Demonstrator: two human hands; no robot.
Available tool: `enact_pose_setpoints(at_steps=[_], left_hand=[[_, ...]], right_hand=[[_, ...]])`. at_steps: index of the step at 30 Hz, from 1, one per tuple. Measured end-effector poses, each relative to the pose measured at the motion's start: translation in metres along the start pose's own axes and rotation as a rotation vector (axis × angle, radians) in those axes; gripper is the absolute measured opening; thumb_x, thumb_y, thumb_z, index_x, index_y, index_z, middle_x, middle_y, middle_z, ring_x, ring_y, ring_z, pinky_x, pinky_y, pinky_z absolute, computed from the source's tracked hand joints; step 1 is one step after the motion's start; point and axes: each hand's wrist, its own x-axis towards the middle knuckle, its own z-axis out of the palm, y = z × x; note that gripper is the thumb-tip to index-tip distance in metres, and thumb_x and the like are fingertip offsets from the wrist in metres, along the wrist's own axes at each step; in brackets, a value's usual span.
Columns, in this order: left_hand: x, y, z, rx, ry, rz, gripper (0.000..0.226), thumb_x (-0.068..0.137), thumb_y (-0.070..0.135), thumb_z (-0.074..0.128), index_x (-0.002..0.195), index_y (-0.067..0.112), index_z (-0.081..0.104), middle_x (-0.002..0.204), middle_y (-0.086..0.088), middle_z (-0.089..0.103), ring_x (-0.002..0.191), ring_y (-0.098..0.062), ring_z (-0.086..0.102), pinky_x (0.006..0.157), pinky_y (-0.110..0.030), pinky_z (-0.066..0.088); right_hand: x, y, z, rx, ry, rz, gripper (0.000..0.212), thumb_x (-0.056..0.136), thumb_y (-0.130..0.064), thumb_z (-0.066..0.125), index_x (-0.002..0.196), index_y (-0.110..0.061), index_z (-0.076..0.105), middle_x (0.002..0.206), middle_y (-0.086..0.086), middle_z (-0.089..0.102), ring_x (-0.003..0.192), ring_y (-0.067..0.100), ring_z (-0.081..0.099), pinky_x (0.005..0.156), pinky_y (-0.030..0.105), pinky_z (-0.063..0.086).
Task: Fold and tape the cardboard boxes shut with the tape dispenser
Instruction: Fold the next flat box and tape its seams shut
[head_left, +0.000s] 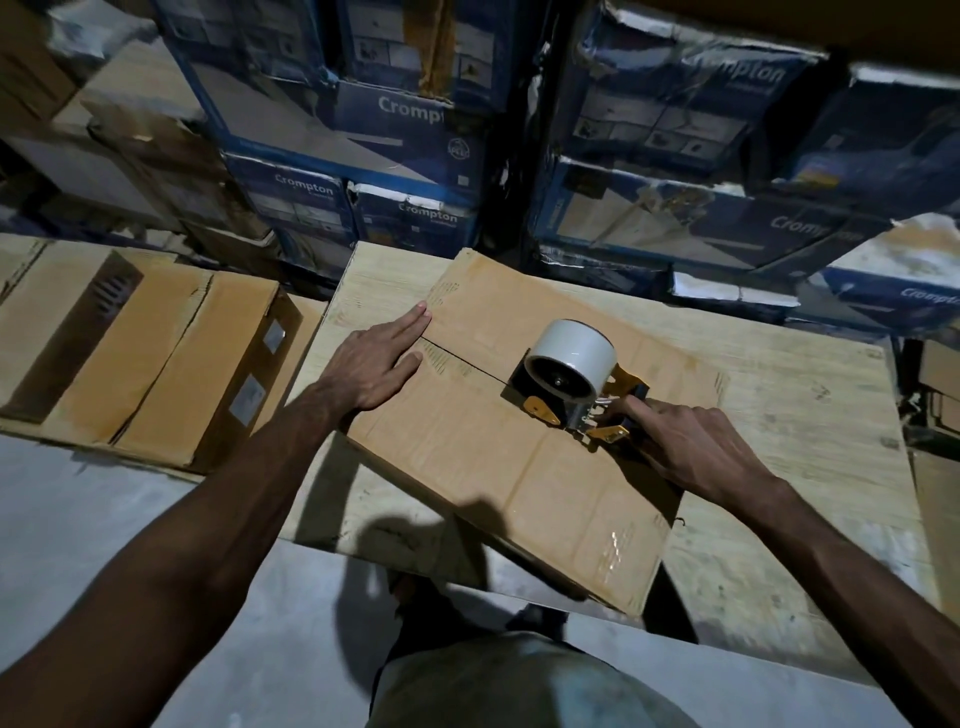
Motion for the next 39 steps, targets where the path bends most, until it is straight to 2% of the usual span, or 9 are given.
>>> enact_pose_setpoints(at_steps=[4,7,9,13,17,21,29,35,39], left_hand=[[0.000,0.002,-0.001,0.100,-0.045,-0.004,0.070,0.103,0.066,0.014,0.165,0.036,0.001,0.171,0.018,-0.003,0.158,-0.020,0.015,0.125,-0.054,0.023],[-0.002,0.011,-0.001,0.212,-0.049,-0.018,0.082,0.100,0.078,0.013,0.165,0.031,-0.003,0.171,0.012,-0.010,0.159,-0.017,-0.012,0.128,-0.055,0.000],[-0.005,0.029,0.001,0.242,-0.085,0.019,0.089,0.098,0.081,0.013,0.165,0.027,-0.008,0.171,0.007,-0.012,0.158,-0.018,-0.018,0.128,-0.053,-0.008],[-0.011,0.082,0.021,0.210,-0.145,0.082,0.102,0.091,0.090,0.011,0.163,0.023,-0.015,0.171,0.001,-0.017,0.158,-0.018,-0.016,0.130,-0.048,-0.002],[-0.015,0.130,0.044,0.146,-0.154,0.137,0.107,0.089,0.093,0.015,0.165,0.023,-0.010,0.173,0.003,-0.011,0.159,-0.018,-0.014,0.130,-0.046,0.002],[-0.017,0.147,0.055,0.135,-0.125,0.193,0.095,0.095,0.085,0.020,0.167,0.025,0.003,0.174,0.000,0.007,0.160,-0.015,-0.007,0.130,-0.044,0.007],[-0.015,0.143,0.055,0.167,-0.086,0.209,0.076,0.105,0.070,0.019,0.167,0.025,0.011,0.173,0.002,0.015,0.160,-0.014,0.000,0.130,-0.040,0.003],[-0.015,0.142,0.054,0.191,-0.082,0.193,0.076,0.107,0.066,0.020,0.167,0.023,0.002,0.171,0.007,0.001,0.160,-0.011,-0.006,0.130,-0.043,0.004],[-0.016,0.143,0.056,0.213,-0.091,0.181,0.077,0.106,0.068,0.018,0.166,0.026,-0.003,0.173,0.009,-0.007,0.159,-0.008,-0.011,0.130,-0.040,-0.001]], right_hand=[[-0.009,0.003,0.003,0.001,0.010,0.014,0.035,0.100,-0.044,0.052,0.132,-0.037,0.041,0.116,-0.004,0.071,0.069,0.016,0.058,0.049,0.024,0.030],[-0.008,0.001,0.004,-0.012,0.012,0.022,0.034,0.098,-0.047,0.046,0.129,-0.038,0.034,0.114,-0.004,0.071,0.068,0.016,0.057,0.049,0.026,0.031],[-0.008,0.001,0.005,-0.022,-0.001,0.025,0.036,0.099,-0.044,0.050,0.131,-0.037,0.035,0.115,-0.003,0.070,0.069,0.017,0.058,0.050,0.027,0.035],[-0.008,0.001,0.005,-0.051,0.010,0.028,0.040,0.100,-0.040,0.058,0.133,-0.036,0.035,0.116,-0.004,0.069,0.067,0.019,0.060,0.052,0.030,0.045],[-0.009,0.001,0.006,-0.058,0.009,0.030,0.041,0.100,-0.040,0.056,0.134,-0.035,0.034,0.113,-0.003,0.068,0.066,0.021,0.060,0.055,0.035,0.052],[-0.009,0.000,0.006,-0.077,0.005,0.030,0.041,0.102,-0.043,0.051,0.138,-0.035,0.033,0.114,-0.002,0.067,0.069,0.022,0.062,0.057,0.035,0.053],[-0.011,0.001,0.005,-0.044,0.026,-0.007,0.040,0.102,-0.044,0.052,0.137,-0.035,0.033,0.108,-0.001,0.066,0.071,0.024,0.061,0.056,0.033,0.047],[-0.024,0.013,0.007,-0.017,0.047,-0.013,0.038,0.101,-0.043,0.054,0.133,-0.036,0.036,0.105,-0.004,0.066,0.070,0.025,0.062,0.056,0.035,0.050],[-0.051,0.035,0.008,-0.069,0.038,-0.015,0.030,0.104,-0.042,0.045,0.133,-0.037,0.037,0.107,-0.005,0.067,0.069,0.022,0.061,0.049,0.031,0.035]])
